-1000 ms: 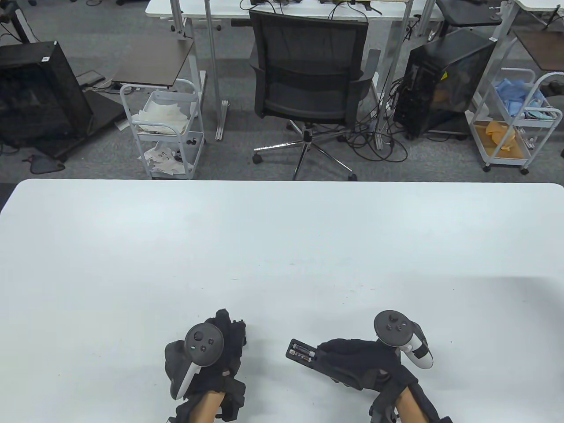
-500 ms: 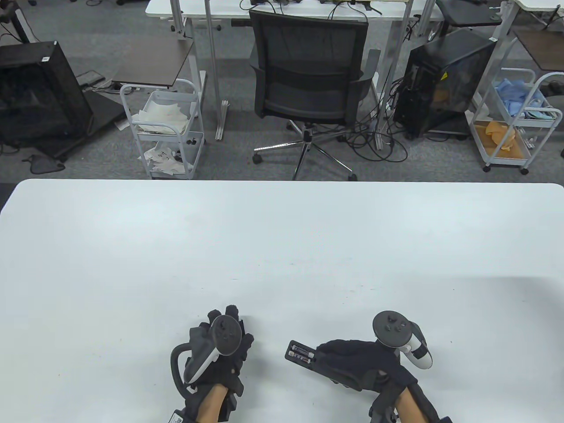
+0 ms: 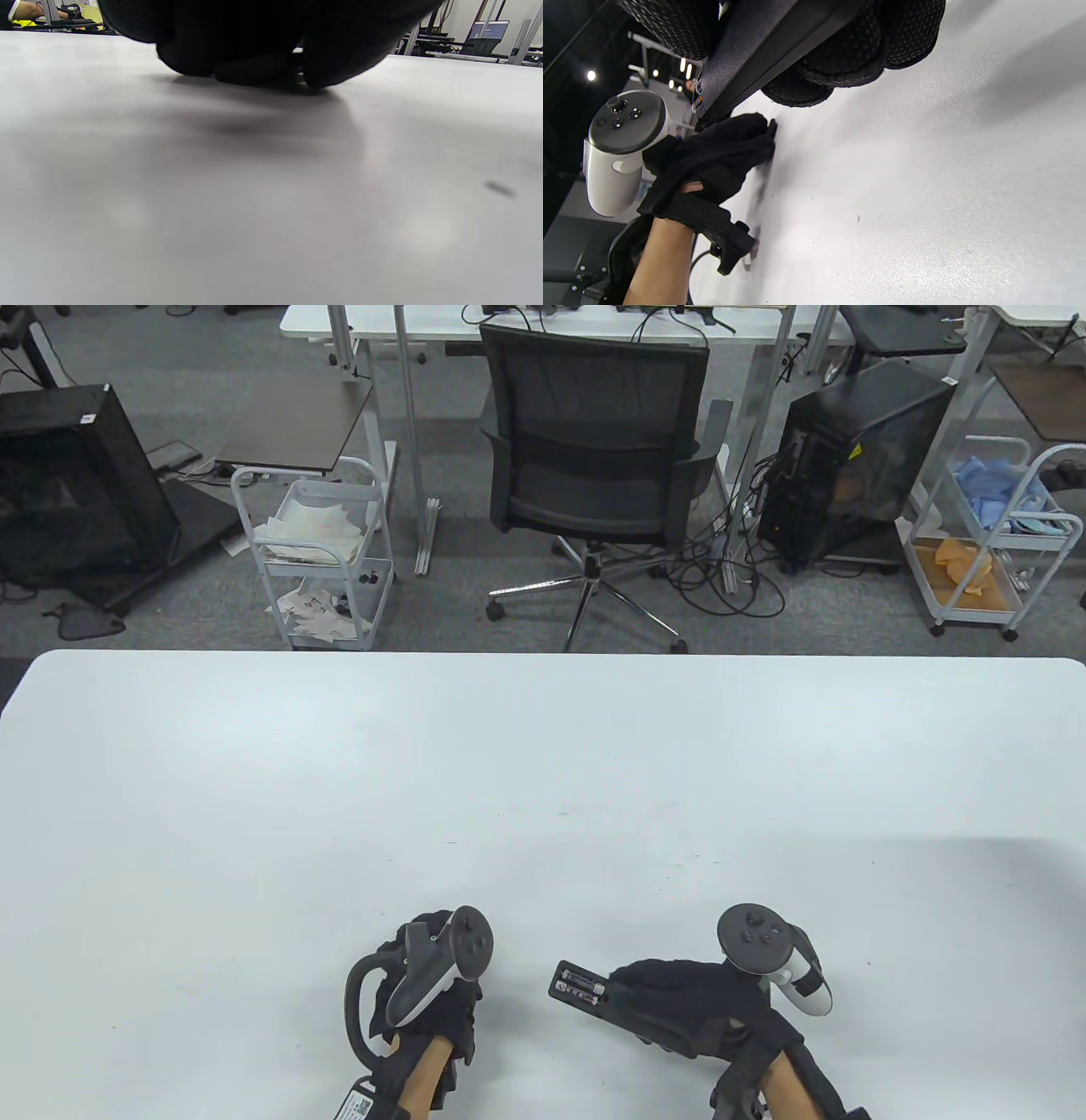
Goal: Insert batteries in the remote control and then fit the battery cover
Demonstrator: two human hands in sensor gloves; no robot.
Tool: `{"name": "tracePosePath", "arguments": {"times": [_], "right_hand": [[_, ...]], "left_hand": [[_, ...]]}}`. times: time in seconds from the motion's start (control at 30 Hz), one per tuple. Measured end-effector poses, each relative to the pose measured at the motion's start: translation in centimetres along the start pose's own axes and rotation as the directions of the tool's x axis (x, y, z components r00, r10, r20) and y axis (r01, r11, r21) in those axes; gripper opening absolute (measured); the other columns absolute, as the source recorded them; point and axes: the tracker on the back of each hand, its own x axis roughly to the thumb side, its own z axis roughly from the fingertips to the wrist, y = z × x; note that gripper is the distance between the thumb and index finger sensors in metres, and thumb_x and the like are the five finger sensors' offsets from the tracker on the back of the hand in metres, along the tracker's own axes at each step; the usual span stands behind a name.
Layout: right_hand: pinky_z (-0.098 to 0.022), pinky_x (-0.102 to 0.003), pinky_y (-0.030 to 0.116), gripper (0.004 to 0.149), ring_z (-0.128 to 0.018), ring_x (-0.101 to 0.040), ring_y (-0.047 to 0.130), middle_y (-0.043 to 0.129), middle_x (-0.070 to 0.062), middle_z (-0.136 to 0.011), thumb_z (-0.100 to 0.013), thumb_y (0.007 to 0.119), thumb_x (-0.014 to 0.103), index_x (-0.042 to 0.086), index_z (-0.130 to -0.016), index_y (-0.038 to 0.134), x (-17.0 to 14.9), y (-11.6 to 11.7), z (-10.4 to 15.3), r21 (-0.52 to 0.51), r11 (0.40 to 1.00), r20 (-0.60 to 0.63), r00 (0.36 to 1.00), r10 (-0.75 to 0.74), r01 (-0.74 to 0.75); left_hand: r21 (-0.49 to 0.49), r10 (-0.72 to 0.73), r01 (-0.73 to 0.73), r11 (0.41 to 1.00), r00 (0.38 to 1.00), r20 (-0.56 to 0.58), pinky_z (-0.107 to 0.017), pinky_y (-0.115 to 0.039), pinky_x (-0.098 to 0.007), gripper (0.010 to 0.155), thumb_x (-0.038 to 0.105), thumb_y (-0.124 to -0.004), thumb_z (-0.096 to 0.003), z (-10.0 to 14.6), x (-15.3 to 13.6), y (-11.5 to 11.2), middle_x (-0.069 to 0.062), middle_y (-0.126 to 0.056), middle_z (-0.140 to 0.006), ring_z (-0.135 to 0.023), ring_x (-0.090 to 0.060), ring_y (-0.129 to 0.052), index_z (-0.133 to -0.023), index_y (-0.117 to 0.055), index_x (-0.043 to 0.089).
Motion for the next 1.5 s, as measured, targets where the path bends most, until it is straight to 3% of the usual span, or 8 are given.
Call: {"name": "tracePosePath", "arguments": {"times": [0.07, 0.23, 0.5, 0.73, 0.93, 1.03, 1.13, 1.5], "right_hand": [[-0.064, -0.046, 0.073, 0.054, -0.043, -0.019, 0.095, 0.098, -0.008, -0.066, -0.055, 0.075, 0.045, 0.014, -0.100, 0.073, 0.0, 0.0, 0.0, -0.001, 1.000, 0.001, 1.000, -0.001, 0.001], [-0.064, -0.046, 0.073, 0.054, -0.043, -0.019, 0.095, 0.098, -0.009, -0.066, -0.055, 0.075, 0.045, 0.014, -0.100, 0.073, 0.0, -0.1, 0.0, -0.003, 1.000, 0.003, 1.000, 0.000, 0.000], [-0.064, -0.046, 0.073, 0.055, -0.043, -0.019, 0.095, 0.098, -0.008, -0.066, -0.055, 0.075, 0.045, 0.014, -0.100, 0.072, 0.0, -0.1, 0.0, -0.003, 1.000, 0.004, 1.000, 0.006, -0.006], [-0.064, -0.047, 0.073, 0.054, -0.043, -0.019, 0.095, 0.098, -0.009, -0.066, -0.055, 0.075, 0.045, 0.014, -0.100, 0.073, 0.0, -0.1, 0.0, -0.004, 1.000, 0.002, 1.000, 0.006, -0.006], [-0.064, -0.047, 0.073, 0.055, -0.043, -0.019, 0.095, 0.098, -0.009, -0.066, -0.055, 0.075, 0.045, 0.014, -0.100, 0.072, 0.1, -0.1, 0.0, -0.003, 1.000, 0.001, 1.000, 0.016, -0.016], [-0.064, -0.047, 0.073, 0.054, -0.043, -0.019, 0.095, 0.098, -0.009, -0.066, -0.055, 0.075, 0.045, 0.014, -0.100, 0.073, 0.1, -0.1, 0.0, -0.004, 1.000, 0.000, 1.000, 0.025, -0.025], [-0.064, -0.047, 0.073, 0.055, -0.043, -0.019, 0.095, 0.098, -0.009, -0.065, -0.055, 0.075, 0.045, 0.014, -0.100, 0.073, 0.1, 0.0, 0.0, -0.011, 0.998, -0.013, 0.998, 0.056, -0.056], [-0.064, -0.047, 0.073, 0.054, -0.043, -0.019, 0.095, 0.098, -0.009, -0.065, -0.055, 0.075, 0.044, 0.014, -0.100, 0.073, 0.1, 0.6, -0.4, 0.028, 0.996, -0.025, 0.996, 0.082, -0.082]], "left_hand": [[0.070, -0.052, 0.053, 0.996, 0.998, -0.020, -0.069, -0.063, -0.061, 0.050, 0.023, -0.075, -0.0575, 0.3, 0.2, 0.1, -0.023, -0.075, -0.103, -0.085, -0.036, -0.082, -0.106, -0.069, 0.010], [0.020, 0.029, -0.030, 0.999, 0.999, 0.026, -0.070, -0.063, -0.062, 0.050, 0.018, -0.072, -0.0571, 0.4, -0.4, 0.5, -0.022, -0.077, -0.100, -0.088, -0.038, -0.081, -0.106, -0.065, 0.008], [0.040, 0.251, -0.266, 0.963, 0.942, 0.223, -0.066, -0.068, -0.058, 0.055, 0.025, -0.058, -0.0543, 1.4, -1.0, 1.3, -0.012, -0.079, -0.083, -0.070, -0.027, -0.085, -0.106, -0.054, 0.009], [-0.330, 0.596, -0.498, 0.802, 0.704, 0.385, -0.069, -0.058, -0.062, 0.068, 0.037, -0.070, -0.0609, 1.5, -1.3, 0.4, -0.017, -0.070, -0.087, -0.071, -0.030, -0.076, -0.113, -0.040, 0.006], [-0.332, 0.565, -0.458, 0.825, 0.688, 0.456, -0.069, -0.061, -0.059, 0.073, 0.030, -0.079, -0.0598, 2.1, -1.2, 1.0, -0.011, -0.067, -0.090, -0.069, -0.023, -0.076, -0.113, -0.034, 0.009], [-0.345, 0.581, -0.470, 0.812, 0.603, 0.547, -0.071, -0.060, -0.059, 0.072, 0.030, -0.079, -0.0608, 2.7, -0.5, 1.2, -0.014, -0.063, -0.102, -0.081, -0.028, -0.075, -0.116, -0.035, 0.013], [-0.299, 0.519, -0.436, 0.849, 0.584, 0.624, -0.072, -0.061, -0.059, 0.072, 0.032, -0.081, -0.0596, 3.5, 0.7, 1.7, -0.016, -0.061, -0.111, -0.092, -0.035, -0.074, -0.117, -0.041, 0.017], [-0.163, 0.300, -0.261, 0.952, 0.673, 0.676, -0.074, -0.057, -0.061, 0.072, 0.034, -0.085, -0.0569, 4.9, 3.4, 1.7, -0.013, -0.058, -0.118, -0.103, -0.038, -0.067, -0.117, -0.048, 0.022]]}}
